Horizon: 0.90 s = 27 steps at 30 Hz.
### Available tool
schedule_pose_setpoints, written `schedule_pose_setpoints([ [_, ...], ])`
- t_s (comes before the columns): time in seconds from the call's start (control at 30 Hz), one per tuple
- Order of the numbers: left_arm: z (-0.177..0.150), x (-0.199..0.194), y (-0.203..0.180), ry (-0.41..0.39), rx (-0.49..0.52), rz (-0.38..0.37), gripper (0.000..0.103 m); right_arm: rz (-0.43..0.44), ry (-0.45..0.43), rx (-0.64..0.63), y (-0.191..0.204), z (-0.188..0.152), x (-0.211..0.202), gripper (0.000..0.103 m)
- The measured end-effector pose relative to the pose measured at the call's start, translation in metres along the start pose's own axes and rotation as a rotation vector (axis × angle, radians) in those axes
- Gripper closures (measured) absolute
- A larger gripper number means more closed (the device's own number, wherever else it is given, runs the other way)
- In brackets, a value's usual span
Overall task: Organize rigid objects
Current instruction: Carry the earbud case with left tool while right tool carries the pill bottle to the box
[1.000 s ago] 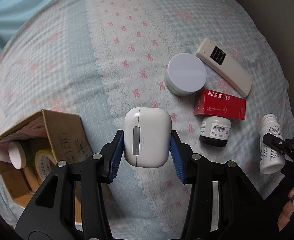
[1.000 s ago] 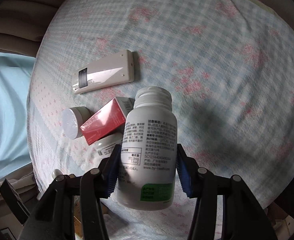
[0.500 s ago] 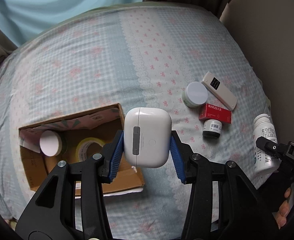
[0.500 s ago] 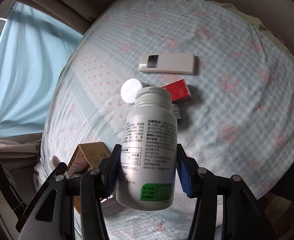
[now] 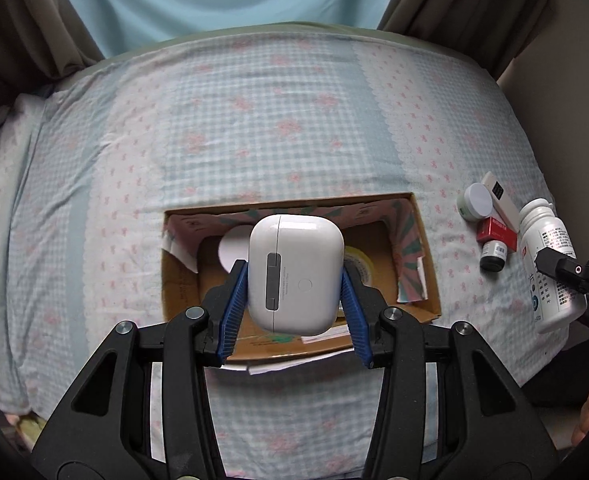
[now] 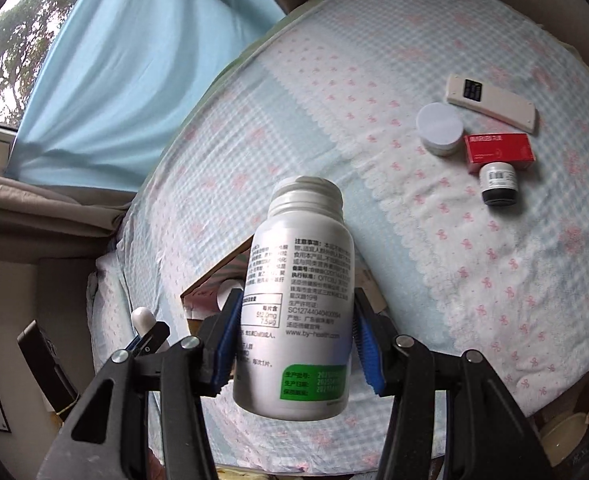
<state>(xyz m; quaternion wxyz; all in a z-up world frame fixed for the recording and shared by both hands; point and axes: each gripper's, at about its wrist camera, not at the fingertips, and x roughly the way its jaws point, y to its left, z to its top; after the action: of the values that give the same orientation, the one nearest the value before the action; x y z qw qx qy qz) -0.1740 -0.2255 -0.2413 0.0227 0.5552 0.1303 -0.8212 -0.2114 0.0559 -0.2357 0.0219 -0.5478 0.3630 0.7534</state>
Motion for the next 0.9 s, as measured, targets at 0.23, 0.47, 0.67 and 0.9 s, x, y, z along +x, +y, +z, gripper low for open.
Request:
schedule_pose_setpoints([
  [0.23, -0.009, 0.036, 0.056, 0.056, 0.011, 0.021, 0.061, -0.035, 0.104, -0.11, 0.045, -0.012, 0.061, 0.057],
  [0.47, -0.02, 0.101, 0.068, 0.144, 0.064, 0.02, 0.061, -0.057, 0.184, -0.157, 0.051, -0.011, 0.127, 0.057],
  [0.67, -0.037, 0.143, 0.06, 0.196, 0.121, 0.006, 0.061, -0.109, 0.217, -0.177, 0.042, -0.003, 0.164, 0.057],
  [0.9, -0.047, 0.163, 0.052, 0.211, 0.196, 0.009, 0.061, -0.128, 0.22, -0.213, 0.034, 0.002, 0.184, 0.057],
])
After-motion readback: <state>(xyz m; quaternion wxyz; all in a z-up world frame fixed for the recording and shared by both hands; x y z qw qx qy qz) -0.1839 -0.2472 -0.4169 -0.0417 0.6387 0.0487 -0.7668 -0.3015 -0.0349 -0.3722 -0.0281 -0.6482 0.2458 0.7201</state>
